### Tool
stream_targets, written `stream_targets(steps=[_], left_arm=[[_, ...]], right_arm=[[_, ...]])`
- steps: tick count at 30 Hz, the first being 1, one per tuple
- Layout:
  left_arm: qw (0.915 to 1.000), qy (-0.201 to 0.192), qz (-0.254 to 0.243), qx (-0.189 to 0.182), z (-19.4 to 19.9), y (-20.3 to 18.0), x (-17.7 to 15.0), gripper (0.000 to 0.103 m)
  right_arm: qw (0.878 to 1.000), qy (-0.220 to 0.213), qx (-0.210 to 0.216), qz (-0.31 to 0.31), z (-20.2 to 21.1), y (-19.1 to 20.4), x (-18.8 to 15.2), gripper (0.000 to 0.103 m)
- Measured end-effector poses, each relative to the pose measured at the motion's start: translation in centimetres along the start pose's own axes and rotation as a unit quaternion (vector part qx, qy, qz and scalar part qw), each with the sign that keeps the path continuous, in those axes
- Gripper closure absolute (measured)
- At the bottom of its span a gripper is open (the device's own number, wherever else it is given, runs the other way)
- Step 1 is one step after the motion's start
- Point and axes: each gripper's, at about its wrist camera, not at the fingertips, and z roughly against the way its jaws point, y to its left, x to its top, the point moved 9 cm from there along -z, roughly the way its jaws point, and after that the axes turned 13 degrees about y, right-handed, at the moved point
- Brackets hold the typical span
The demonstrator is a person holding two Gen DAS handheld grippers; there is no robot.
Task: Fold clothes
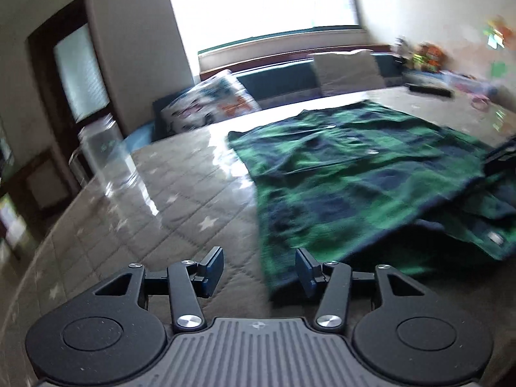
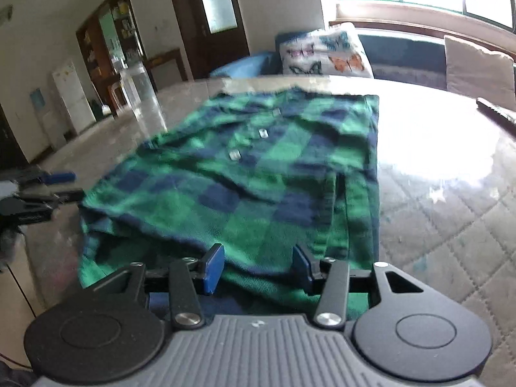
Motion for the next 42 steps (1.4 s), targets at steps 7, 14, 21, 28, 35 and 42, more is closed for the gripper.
stream_targets(steps=[7, 14, 21, 28, 35, 42], left_arm=[[0.991, -0.019, -0.122, -0.051, 1.3, -6.3, -0.6, 0.047], [0.9699, -0.064, -0.228, -0.055, 2.0, -11.2, -0.2, 0.046], [0.9581, -0.079, -0.268, -0.064, 1.9, -12.3, 0.1, 0.045], [0.9504, -0.077, -0.29, -0.082, 2.3, -12.0, -0.8, 0.045], [0.9418, -0.091, -0.31, -0.093, 2.5, -13.2, -1.0, 0.045], [0.9516, -0.107, -0.266, -0.111, 2.8, -12.9, 0.8, 0.078]], right_arm=[[0.999, 0.007, -0.014, 0.047, 0.8, 1.4, -0.4, 0.05], [0.996, 0.016, -0.025, 0.089, 1.1, 2.7, -1.1, 0.048], [0.994, 0.022, -0.028, 0.105, 1.5, 3.1, -1.9, 0.046], [0.987, 0.031, -0.036, 0.151, 2.1, 4.1, -2.9, 0.043], [0.981, 0.037, -0.037, 0.187, 1.8, 5.4, -3.6, 0.037], [0.975, 0.026, -0.054, 0.212, 2.2, 5.7, -3.7, 0.025]])
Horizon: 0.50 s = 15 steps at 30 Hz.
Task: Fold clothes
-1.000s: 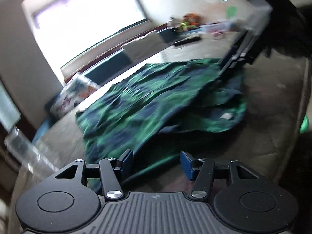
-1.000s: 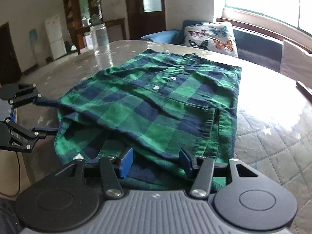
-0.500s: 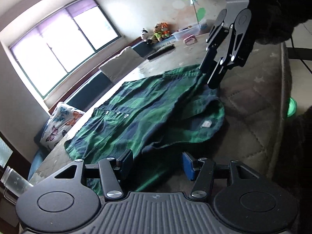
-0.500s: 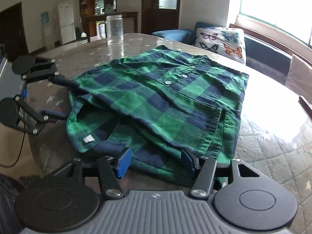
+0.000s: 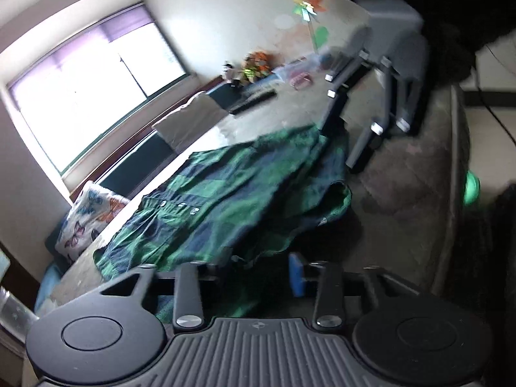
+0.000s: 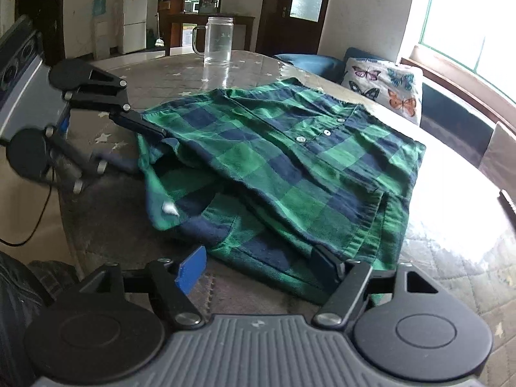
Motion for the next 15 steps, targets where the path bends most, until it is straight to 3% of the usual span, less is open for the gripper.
stream_targets(steps=[2, 8, 11, 14, 15], left_arm=[[0.9998, -0.002, 0.02, -0.001, -0.2, 1.1, 0.6, 0.088], [0.9967, -0.01, 0.08, -0.002, -0.9, 4.4, 2.4, 0.091], [0.9938, -0.013, 0.11, -0.003, -1.2, 6.1, 3.3, 0.091], [0.9912, -0.012, 0.132, -0.007, -1.5, 7.2, 3.7, 0.09], [0.991, -0.01, 0.133, -0.008, -1.6, 7.3, 3.6, 0.09]], right_arm=[[1.0, -0.003, -0.007, 0.009, 0.0, 0.1, 0.1, 0.025], [0.999, -0.02, -0.03, 0.032, -0.6, -0.1, 1.2, 0.025], [0.998, -0.019, -0.047, 0.042, -1.6, -0.6, 1.9, 0.036], [0.998, -0.006, -0.042, 0.036, -2.7, -1.3, 2.3, 0.056], [0.999, -0.003, -0.036, 0.027, -3.0, -1.7, 2.4, 0.066]])
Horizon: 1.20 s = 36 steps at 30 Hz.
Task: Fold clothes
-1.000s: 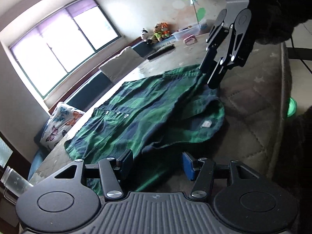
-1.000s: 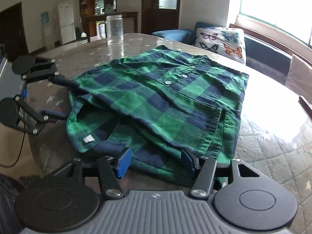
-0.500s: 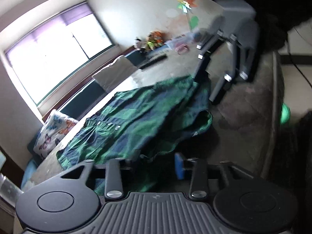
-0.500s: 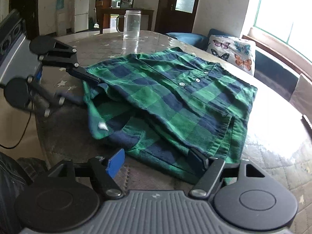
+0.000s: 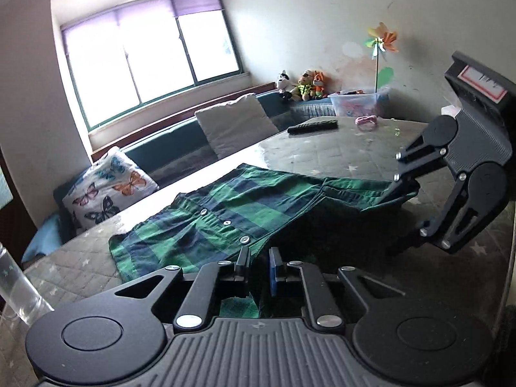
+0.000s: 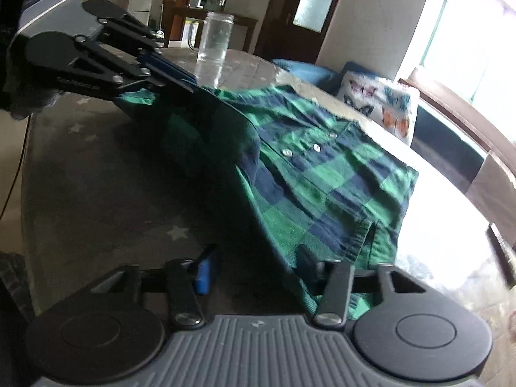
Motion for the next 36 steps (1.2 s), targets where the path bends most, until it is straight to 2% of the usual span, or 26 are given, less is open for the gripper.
stream_targets(steps=[1, 4, 6, 7, 11, 16, 21, 23, 24, 26, 29, 36], left_arm=[[1.0, 0.001, -0.001, 0.001, 0.2, 0.0, -0.3, 0.088], [0.9999, 0.002, -0.005, 0.01, 1.1, -0.2, -1.4, 0.085], [0.9998, 0.003, -0.008, 0.017, 1.7, -0.2, -2.2, 0.074], [0.9998, 0.003, -0.01, 0.02, 2.0, -0.3, -2.6, 0.057], [0.9991, 0.014, -0.015, 0.037, 3.0, -0.3, -4.5, 0.041], [0.9964, 0.041, -0.032, 0.066, 3.1, 0.1, -7.0, 0.036], [0.9926, 0.06, -0.057, 0.089, 1.9, 0.7, -7.9, 0.036], [0.9907, 0.065, -0.065, 0.1, 1.3, 1.2, -8.1, 0.038], [0.9898, 0.069, -0.064, 0.106, 1.0, 1.7, -8.1, 0.043], [0.9888, 0.078, -0.056, 0.114, 0.3, 2.8, -8.1, 0.071], [0.9905, 0.076, -0.038, 0.109, 0.5, 3.3, -7.7, 0.091], [0.9924, 0.036, -0.019, 0.117, 4.6, 2.3, -6.6, 0.096]], right_arm=[[1.0, 0.003, 0.007, -0.009, -0.2, -0.3, 0.2, 0.075], [0.999, 0.003, 0.027, -0.044, -0.2, -1.6, 0.9, 0.085], [0.997, -0.002, 0.042, -0.066, 0.2, -2.3, 1.4, 0.088], [0.996, -0.006, 0.048, -0.074, 0.4, -2.6, 1.7, 0.089], [0.993, -0.023, 0.063, -0.097, 1.4, -3.4, 2.8, 0.09], [0.99, -0.039, 0.065, -0.116, 2.0, -4.4, 4.0, 0.092], [0.989, -0.053, 0.06, -0.126, 2.5, -4.9, 4.8, 0.092], [0.988, -0.059, 0.057, -0.13, 2.7, -5.2, 5.1, 0.092], [0.988, -0.061, 0.055, -0.133, 2.7, -5.3, 5.1, 0.093], [0.987, -0.063, 0.052, -0.138, 2.7, -5.5, 5.1, 0.093], [0.986, -0.066, 0.051, -0.142, 2.5, -5.2, 4.9, 0.097], [0.981, -0.092, 0.055, -0.161, 4.7, -4.5, 3.4, 0.098]])
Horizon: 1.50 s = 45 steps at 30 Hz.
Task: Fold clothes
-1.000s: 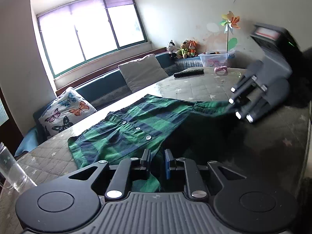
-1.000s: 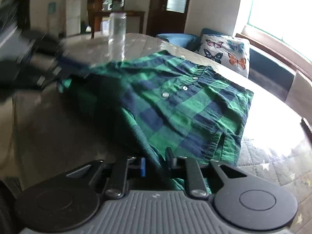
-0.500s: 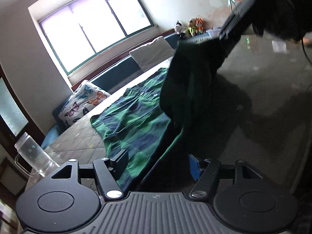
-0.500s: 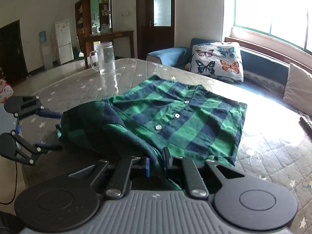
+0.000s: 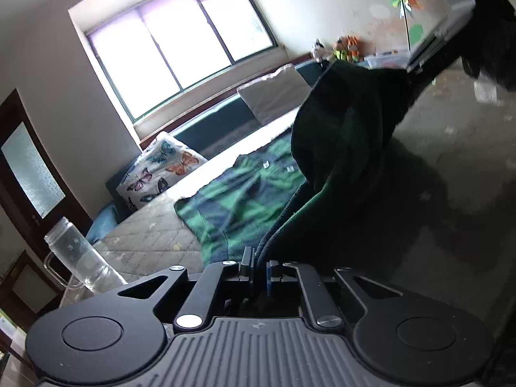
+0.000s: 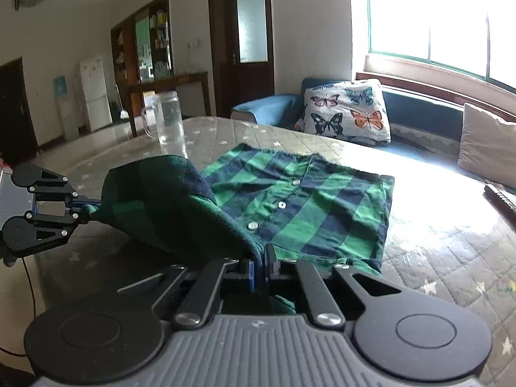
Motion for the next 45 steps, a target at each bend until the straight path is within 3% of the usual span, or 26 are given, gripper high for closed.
stream_targets(steps=[9, 14, 23, 31, 34, 36, 37, 38, 40, 45], left_arm=[[0.9967, -0.068, 0.044, -0.005, 11.2, 0.1, -0.1, 0.096], [0.9954, -0.078, 0.055, 0.014, 12.0, 1.1, 0.8, 0.096], [0.9969, -0.019, 0.074, 0.018, 1.1, 6.2, 5.3, 0.096], [0.9927, 0.093, 0.076, -0.013, -13.6, 8.3, 5.9, 0.095], [0.9893, 0.123, 0.077, -0.019, -17.3, 8.3, 5.1, 0.09], [0.987, 0.135, 0.085, -0.019, -19.0, 8.5, 4.7, 0.078], [0.9861, 0.138, 0.09, -0.015, -19.5, 8.8, 4.6, 0.066], [0.9855, 0.14, 0.095, -0.013, -19.7, 9.4, 4.6, 0.06], [0.9844, 0.141, 0.104, -0.015, -20.0, 10.2, 4.6, 0.058], [0.9807, 0.145, 0.131, -0.017, -19.2, 11.5, 5.3, 0.041]], right_arm=[[0.998, -0.039, 0.039, 0.013, 8.4, 4.2, -2.9, 0.099], [0.997, -0.05, 0.045, 0.023, 10.3, 5.3, -2.7, 0.099], [0.999, -0.036, 0.027, 0.007, 4.7, 0.4, 5.1, 0.1], [0.999, 0.032, 0.011, -0.036, -6.7, -4.8, 8.5, 0.1], [0.997, 0.059, 0.006, -0.054, -10.6, -6.3, 7.8, 0.099], [0.995, 0.074, 0.003, -0.069, -12.7, -7.2, 7.2, 0.096], [0.994, 0.079, 0.001, -0.077, -13.6, -7.5, 6.7, 0.094], [0.993, 0.082, 0.0, -0.081, -14.1, -7.8, 6.4, 0.093], [0.994, 0.074, -0.004, -0.083, -13.5, -7.8, 6.5, 0.075], [0.995, 0.054, -0.015, -0.086, -12.1, -8.0, 6.8, 0.071]])
